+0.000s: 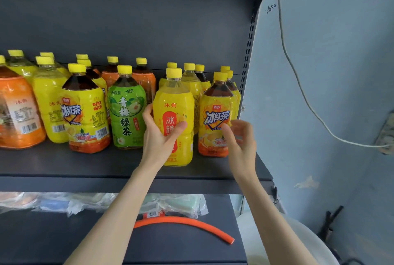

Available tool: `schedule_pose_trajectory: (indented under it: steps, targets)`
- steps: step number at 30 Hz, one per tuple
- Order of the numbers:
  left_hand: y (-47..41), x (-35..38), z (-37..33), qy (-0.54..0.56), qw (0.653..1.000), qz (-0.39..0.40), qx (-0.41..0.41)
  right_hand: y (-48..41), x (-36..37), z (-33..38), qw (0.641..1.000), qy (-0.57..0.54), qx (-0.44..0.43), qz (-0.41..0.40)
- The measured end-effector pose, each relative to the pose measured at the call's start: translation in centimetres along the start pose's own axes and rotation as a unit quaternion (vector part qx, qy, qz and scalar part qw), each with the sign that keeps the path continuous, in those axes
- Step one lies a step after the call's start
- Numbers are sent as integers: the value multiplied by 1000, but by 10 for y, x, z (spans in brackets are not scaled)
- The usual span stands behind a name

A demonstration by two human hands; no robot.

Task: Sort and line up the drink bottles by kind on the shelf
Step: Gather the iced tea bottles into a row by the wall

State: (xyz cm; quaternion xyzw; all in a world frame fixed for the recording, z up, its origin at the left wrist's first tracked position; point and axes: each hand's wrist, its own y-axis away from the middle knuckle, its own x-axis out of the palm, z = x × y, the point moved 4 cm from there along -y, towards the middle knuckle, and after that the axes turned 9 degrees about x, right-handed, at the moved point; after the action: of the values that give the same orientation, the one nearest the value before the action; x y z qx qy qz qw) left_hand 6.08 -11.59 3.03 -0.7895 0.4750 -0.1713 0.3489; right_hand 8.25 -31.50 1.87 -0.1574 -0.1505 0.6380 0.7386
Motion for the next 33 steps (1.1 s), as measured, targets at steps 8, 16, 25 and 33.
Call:
schedule_pose_trajectory:
  steps: [8,16,25,33]
  targets:
    - [23,9,-22,129,987,93,-22,29,48,6,979,-67,55,186]
    - [30,0,-20,201,967,151,-43,38,63,12,989,-101,67,80]
    - [-21,-6,31,118,986,90,-76,45,27,15,993,-21,38,-111]
    - [-76,38,68,67,977,116,-165,35,26,11,987,21,46,-155]
